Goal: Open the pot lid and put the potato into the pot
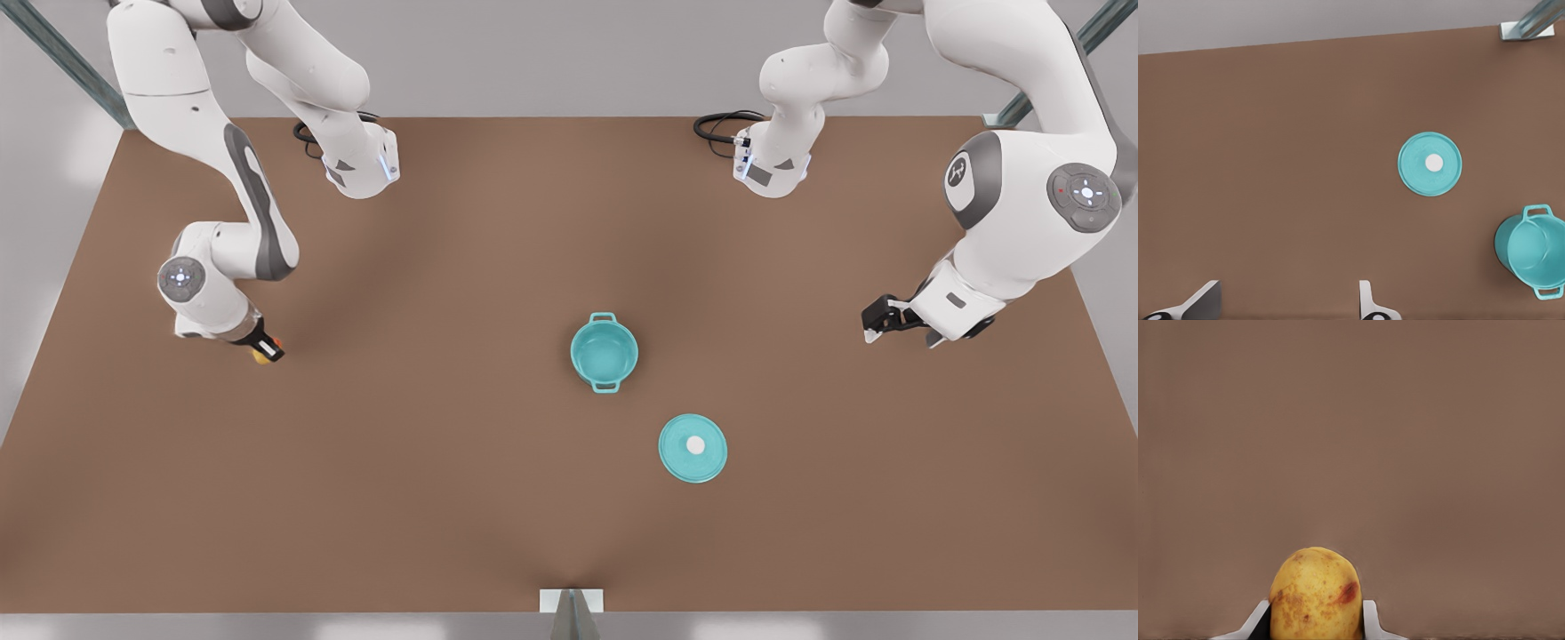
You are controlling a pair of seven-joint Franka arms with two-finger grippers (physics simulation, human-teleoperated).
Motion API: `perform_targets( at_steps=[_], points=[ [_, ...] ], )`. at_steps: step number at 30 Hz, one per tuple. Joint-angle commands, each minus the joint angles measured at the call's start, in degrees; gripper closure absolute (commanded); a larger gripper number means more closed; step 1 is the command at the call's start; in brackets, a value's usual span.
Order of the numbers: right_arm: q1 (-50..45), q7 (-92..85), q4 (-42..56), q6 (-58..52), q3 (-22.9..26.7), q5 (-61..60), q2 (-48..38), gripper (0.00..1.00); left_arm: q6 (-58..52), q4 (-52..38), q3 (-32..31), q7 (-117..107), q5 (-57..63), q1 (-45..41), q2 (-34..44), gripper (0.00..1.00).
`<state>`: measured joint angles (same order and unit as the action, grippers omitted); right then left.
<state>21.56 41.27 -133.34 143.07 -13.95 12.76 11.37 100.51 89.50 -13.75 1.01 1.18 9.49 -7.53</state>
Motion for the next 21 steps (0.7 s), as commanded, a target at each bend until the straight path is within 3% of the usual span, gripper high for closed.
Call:
perform_targets(
  at_steps=[1,6,21],
  points=[
    [0.06,4.69,0.27,-3.94,-2.05,-1.33,-0.74,0.47,0.03,-0.03,-0.05,1.89,0.05,0.00,0.06,0.00],
    [-0.20,8.39,1.68,-6.05,-8.99,-4.23,-1.00,0.47,0.03,-0.03,-0.05,1.89,0.05,0.00,0.06,0.00],
    [-20.24,20.51,7.75,-8.42,-9.70,-7.57,0.23,0.49,0.03,-0.03,-0.14,1.80,0.05,0.00,0.14,0.00]
  ],
)
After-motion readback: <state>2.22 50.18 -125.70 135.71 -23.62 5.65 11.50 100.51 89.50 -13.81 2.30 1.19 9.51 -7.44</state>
